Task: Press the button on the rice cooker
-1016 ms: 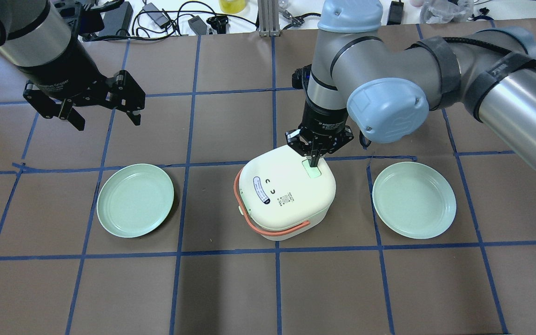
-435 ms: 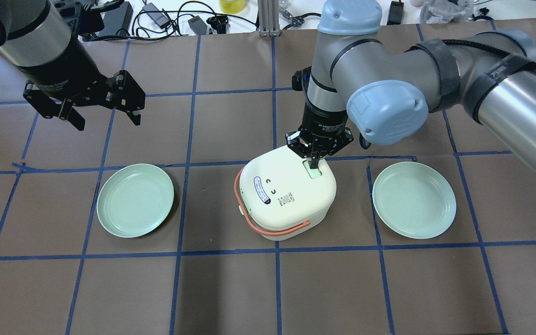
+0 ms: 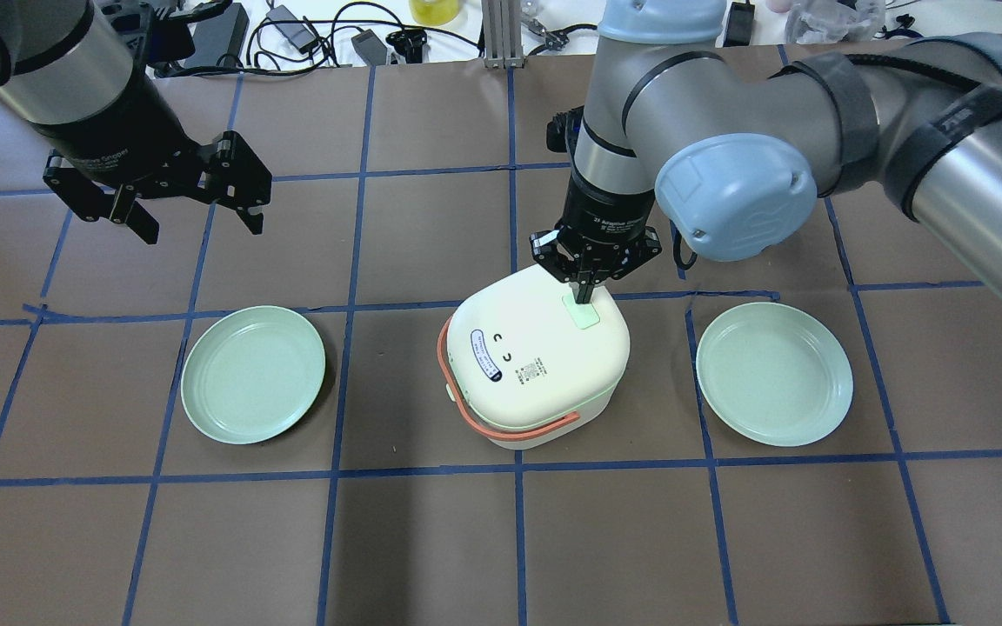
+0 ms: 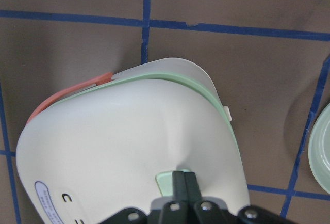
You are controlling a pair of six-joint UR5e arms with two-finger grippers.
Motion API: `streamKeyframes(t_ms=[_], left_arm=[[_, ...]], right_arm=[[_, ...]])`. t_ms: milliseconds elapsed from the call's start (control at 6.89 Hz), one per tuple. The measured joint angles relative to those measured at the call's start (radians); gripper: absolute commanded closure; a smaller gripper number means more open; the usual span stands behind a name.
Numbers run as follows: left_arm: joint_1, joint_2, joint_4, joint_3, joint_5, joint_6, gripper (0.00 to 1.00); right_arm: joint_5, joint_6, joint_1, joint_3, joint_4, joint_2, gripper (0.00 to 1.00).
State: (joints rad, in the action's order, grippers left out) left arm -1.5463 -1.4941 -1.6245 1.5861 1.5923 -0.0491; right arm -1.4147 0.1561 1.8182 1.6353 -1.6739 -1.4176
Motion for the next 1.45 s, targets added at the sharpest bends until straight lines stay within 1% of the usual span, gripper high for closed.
streamKeyframes(t_ms=[145,435,581,726,871,1161,1452], left_arm=[[0.000,0.000,0.000,0.000,0.000,0.000,0.00],[0.000,0.000,0.000,0.000,0.000,0.000,0.00],[0.000,0.000,0.000,0.000,0.000,0.000,0.00],[0.000,0.000,0.000,0.000,0.000,0.000,0.00],[0.000,0.000,0.000,0.000,0.000,0.000,0.00],[0.000,0.000,0.000,0.000,0.000,0.000,0.00],[0.000,0.000,0.000,0.000,0.000,0.000,0.00]], right_arm=[[0.003,0.016,0.000,-0.037,0.034,-0.011,0.00],[-0.002,0.038,-0.004,-0.132,0.083,-0.019,0.00],[-0.015,0.047,-0.009,-0.192,0.129,-0.021,0.00],[-0.045,0.050,-0.015,-0.250,0.173,-0.022,0.00],[-0.084,0.046,-0.023,-0.282,0.194,-0.023,0.00],[-0.125,0.009,-0.095,-0.297,0.204,-0.025,0.00],[-0.132,-0.087,-0.199,-0.295,0.208,-0.026,0.00]])
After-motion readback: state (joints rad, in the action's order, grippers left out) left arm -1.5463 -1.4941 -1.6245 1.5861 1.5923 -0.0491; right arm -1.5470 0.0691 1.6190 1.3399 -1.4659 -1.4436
